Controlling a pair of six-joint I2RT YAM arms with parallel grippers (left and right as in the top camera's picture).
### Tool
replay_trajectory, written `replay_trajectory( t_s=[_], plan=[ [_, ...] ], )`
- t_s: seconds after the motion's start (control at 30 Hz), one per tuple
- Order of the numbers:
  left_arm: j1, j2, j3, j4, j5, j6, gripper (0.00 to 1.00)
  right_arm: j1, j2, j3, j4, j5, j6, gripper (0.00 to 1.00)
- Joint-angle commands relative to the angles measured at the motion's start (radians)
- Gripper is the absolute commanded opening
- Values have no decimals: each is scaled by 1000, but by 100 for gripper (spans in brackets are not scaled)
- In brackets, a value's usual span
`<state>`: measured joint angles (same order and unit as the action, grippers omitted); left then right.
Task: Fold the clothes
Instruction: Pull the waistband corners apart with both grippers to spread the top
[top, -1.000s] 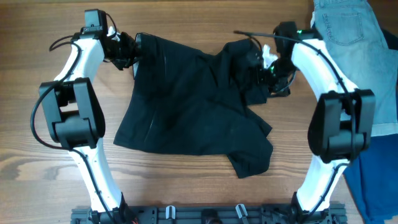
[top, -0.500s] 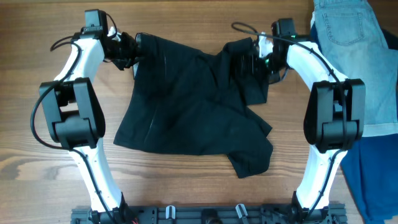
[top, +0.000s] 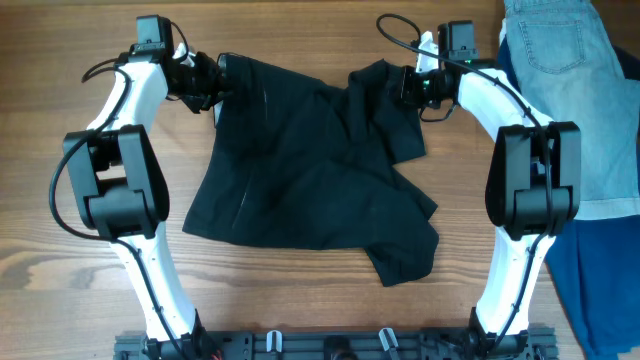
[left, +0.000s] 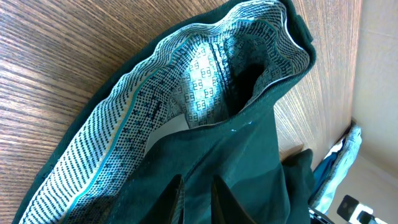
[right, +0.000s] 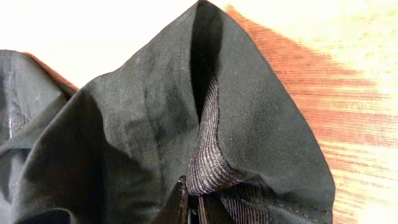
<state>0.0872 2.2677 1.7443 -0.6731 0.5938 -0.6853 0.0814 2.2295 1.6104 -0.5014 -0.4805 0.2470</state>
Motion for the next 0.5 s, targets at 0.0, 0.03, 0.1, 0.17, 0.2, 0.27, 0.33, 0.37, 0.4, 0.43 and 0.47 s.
replay_trajectory(
  t_s=[0.0,0.03,0.1,0.17,0.2,0.27,0.33,0.37,0.4,0.43,0.47],
  plan=[
    [3,14,11,3,19,24,15,-1,16,5,-26,-37,10,4],
    [3,14,11,3,19,23,15,-3,15,5,-30,-36,13,4],
    [3,14,11,2,19,23,15,-22,12,6,-28,-28,44,4],
    [3,15,11,2,19,23,15,-61,6,9,-26,-11,101,4],
    [3,14,11,2,19,23,15,-87,5,14,-25,-11,113,4],
    [3,14,11,2,19,24,15,-146,0,28,-30,-23,122,4],
    [3,14,11,2,19,24,15,-208,-6,35,-32,-53,121,4],
    [3,14,11,2,19,24,15,-233,-7,38,-32,-71,119,4],
    [3,14,11,3,19,24,15,-256,-8,40,-31,-90,114,5],
    [3,14,11,3,19,24,15,-276,-8,41,-27,-119,95,5],
    [3,14,11,3,18,24,15,-296,-8,43,-22,-163,58,4]
  ],
)
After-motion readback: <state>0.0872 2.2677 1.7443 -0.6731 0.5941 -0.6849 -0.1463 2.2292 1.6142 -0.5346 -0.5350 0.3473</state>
